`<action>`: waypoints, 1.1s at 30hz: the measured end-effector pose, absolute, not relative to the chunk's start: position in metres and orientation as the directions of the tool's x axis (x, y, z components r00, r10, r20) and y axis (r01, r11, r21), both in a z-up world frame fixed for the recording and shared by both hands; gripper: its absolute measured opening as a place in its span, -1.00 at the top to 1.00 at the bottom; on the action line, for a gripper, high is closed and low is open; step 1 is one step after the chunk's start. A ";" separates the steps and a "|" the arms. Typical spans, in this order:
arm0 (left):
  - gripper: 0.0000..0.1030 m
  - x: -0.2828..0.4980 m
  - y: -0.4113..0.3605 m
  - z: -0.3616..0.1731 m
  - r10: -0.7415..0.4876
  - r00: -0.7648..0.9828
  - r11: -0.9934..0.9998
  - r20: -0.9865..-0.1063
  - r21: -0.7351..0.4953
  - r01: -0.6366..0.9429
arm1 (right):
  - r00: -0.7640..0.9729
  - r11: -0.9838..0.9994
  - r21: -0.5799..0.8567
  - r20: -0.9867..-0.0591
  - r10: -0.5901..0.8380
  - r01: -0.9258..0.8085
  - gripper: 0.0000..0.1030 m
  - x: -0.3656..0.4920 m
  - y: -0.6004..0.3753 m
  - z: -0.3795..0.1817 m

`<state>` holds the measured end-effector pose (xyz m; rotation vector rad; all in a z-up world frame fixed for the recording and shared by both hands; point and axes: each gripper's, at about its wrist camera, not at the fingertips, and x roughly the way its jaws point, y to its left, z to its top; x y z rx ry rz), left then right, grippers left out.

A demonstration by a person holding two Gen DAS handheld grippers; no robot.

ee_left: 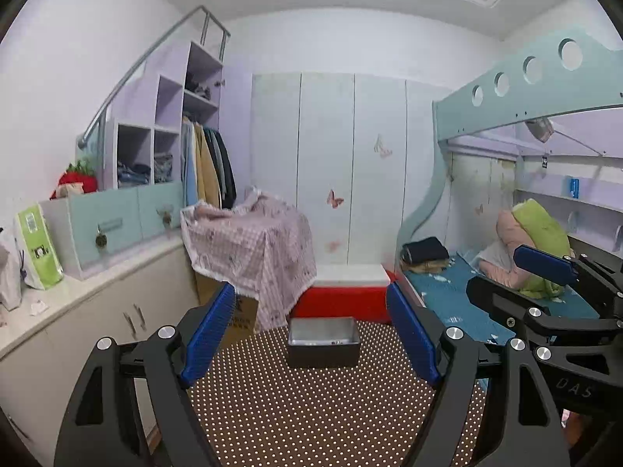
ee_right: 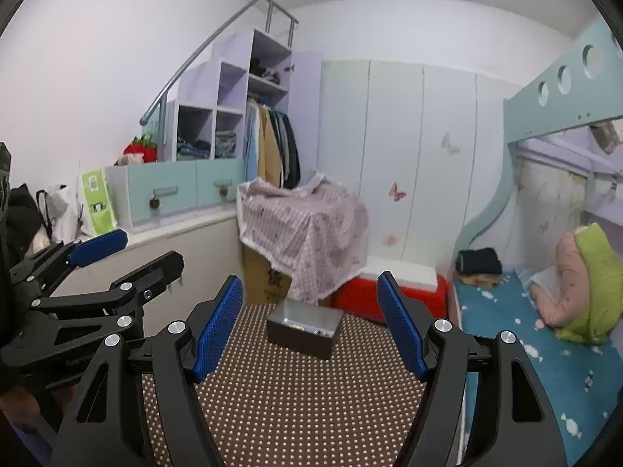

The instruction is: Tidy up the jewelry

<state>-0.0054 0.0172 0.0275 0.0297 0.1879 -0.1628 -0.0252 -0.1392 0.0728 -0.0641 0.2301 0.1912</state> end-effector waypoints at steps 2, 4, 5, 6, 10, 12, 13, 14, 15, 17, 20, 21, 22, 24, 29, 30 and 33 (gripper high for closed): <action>-0.50 -0.014 0.017 0.031 -0.168 0.972 0.985 -0.164 0.013 0.173 | 0.966 0.983 -0.046 -0.200 0.164 -0.177 -0.43 -0.038 -0.141 0.078; -0.50 -0.020 0.018 0.033 -0.176 0.974 0.984 -0.145 0.012 0.180 | 0.971 0.985 -0.046 -0.180 0.154 -0.165 -0.47 -0.048 -0.142 0.081; -0.50 -0.024 0.018 0.034 -0.179 0.974 0.983 -0.137 0.012 0.182 | 0.973 0.985 -0.043 -0.171 0.155 -0.165 -0.48 -0.052 -0.143 0.082; -0.50 -0.028 0.017 0.035 -0.179 0.975 0.983 -0.129 0.013 0.182 | 0.973 0.985 -0.040 -0.167 0.157 -0.165 -0.48 -0.055 -0.143 0.083; -0.50 -0.041 0.015 0.037 -0.152 0.984 0.987 -0.092 0.037 0.156 | 0.976 0.986 -0.041 -0.154 0.152 -0.160 -0.48 -0.064 -0.142 0.088; -0.50 -0.047 0.014 0.037 -0.146 0.986 0.988 -0.077 0.043 0.150 | 0.981 0.989 -0.045 -0.141 0.134 -0.141 -0.57 -0.065 -0.141 0.089; -0.50 -0.049 0.014 0.038 -0.152 0.986 0.987 -0.071 0.040 0.155 | 0.984 0.990 -0.047 -0.129 0.127 -0.134 -0.59 -0.067 -0.141 0.090; -0.50 -0.051 0.015 0.038 -0.158 0.985 0.987 -0.069 0.033 0.160 | 0.985 0.990 -0.047 -0.121 0.126 -0.132 -0.61 -0.069 -0.140 0.090; -0.50 -0.053 0.015 0.038 -0.161 0.985 0.986 -0.068 0.029 0.163 | 0.985 0.990 -0.046 -0.119 0.126 -0.132 -0.61 -0.070 -0.140 0.090; -0.50 -0.055 0.017 0.040 -0.164 0.985 0.986 -0.059 0.026 0.165 | 0.986 0.990 -0.046 -0.109 0.125 -0.131 -0.61 -0.072 -0.140 0.091; -0.50 -0.056 0.018 0.041 -0.160 0.986 0.986 -0.050 0.026 0.162 | 0.987 0.990 -0.046 -0.104 0.126 -0.131 -0.61 -0.074 -0.139 0.091; -0.50 -0.057 0.018 0.041 -0.161 0.986 0.986 -0.048 0.025 0.163 | 0.987 0.990 -0.048 -0.101 0.124 -0.130 -0.61 -0.075 -0.140 0.091; -0.50 -0.057 0.019 0.041 -0.163 0.986 0.986 -0.048 0.024 0.164 | 0.988 0.991 -0.050 -0.098 0.121 -0.126 -0.62 -0.075 -0.140 0.091; -0.50 -0.058 0.020 0.041 -0.162 0.986 0.986 -0.045 0.023 0.164 | 0.989 0.991 -0.053 -0.094 0.116 -0.122 -0.63 -0.075 -0.140 0.090; -0.50 -0.058 0.020 0.041 -0.162 0.986 0.986 -0.042 0.022 0.163 | 0.989 0.991 -0.053 -0.094 0.117 -0.123 -0.63 -0.076 -0.141 0.092; -0.50 -0.058 0.020 0.041 -0.163 0.986 0.986 -0.043 0.022 0.164 | 0.989 0.991 -0.053 -0.093 0.117 -0.122 -0.63 -0.076 -0.141 0.092; -0.50 -0.059 0.019 0.040 -0.160 0.986 0.987 -0.042 0.024 0.161 | 0.989 0.991 -0.055 -0.095 0.115 -0.120 -0.63 -0.075 -0.143 0.094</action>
